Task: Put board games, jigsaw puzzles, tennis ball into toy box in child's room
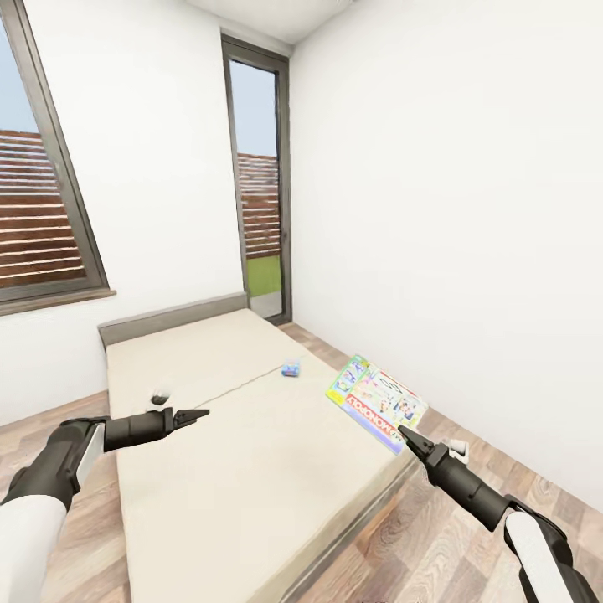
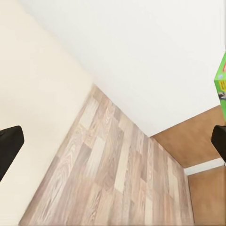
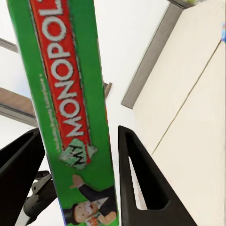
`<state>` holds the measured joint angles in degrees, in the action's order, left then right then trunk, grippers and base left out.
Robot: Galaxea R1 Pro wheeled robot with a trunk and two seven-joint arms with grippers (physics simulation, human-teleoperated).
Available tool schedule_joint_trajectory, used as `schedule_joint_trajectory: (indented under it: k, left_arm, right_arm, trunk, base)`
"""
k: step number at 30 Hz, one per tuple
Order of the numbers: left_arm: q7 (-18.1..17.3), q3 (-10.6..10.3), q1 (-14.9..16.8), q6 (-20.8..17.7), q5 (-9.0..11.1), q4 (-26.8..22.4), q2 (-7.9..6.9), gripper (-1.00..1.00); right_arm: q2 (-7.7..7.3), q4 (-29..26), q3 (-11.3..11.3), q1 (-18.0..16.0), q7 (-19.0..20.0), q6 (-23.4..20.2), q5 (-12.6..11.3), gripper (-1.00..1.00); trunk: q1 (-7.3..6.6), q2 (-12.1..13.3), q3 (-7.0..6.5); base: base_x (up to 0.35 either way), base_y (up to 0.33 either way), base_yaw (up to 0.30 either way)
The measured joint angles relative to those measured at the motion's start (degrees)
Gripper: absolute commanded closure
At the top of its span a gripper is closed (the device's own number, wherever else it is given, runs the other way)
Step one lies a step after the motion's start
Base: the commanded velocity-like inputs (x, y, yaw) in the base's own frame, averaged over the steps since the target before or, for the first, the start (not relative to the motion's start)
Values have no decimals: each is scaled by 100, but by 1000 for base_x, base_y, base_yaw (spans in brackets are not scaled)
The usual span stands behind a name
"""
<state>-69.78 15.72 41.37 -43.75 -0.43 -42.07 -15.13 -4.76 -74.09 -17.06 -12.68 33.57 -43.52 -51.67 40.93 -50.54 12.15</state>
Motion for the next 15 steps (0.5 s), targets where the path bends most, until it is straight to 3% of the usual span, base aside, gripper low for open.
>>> schedule_joint_trajectory:
  k: [5, 9, 15]
  left_arm:
    - [-39, 22, 0, -59, 28, -7, -8, -100]
    - [-110, 22, 0, -208, 29, -9, -10, -100]
    - [-114, 18, 13, -278, 0, -9, -7, -100]
  right_arm:
    - [-3, 0, -56, 7, 0, -2, -1, 100]
    - [-1, 0, -249, 16, 0, -18, -6, 100]
    - [0, 1, -295, 18, 0, -23, -5, 100]
  trunk:
    - [0, 0, -14]
    - [-87, 159, -97]
    - [-219, 400, -223]
  base:
    - [0, 0, -273]
    - [0, 0, -273]
    - [0, 0, -273]
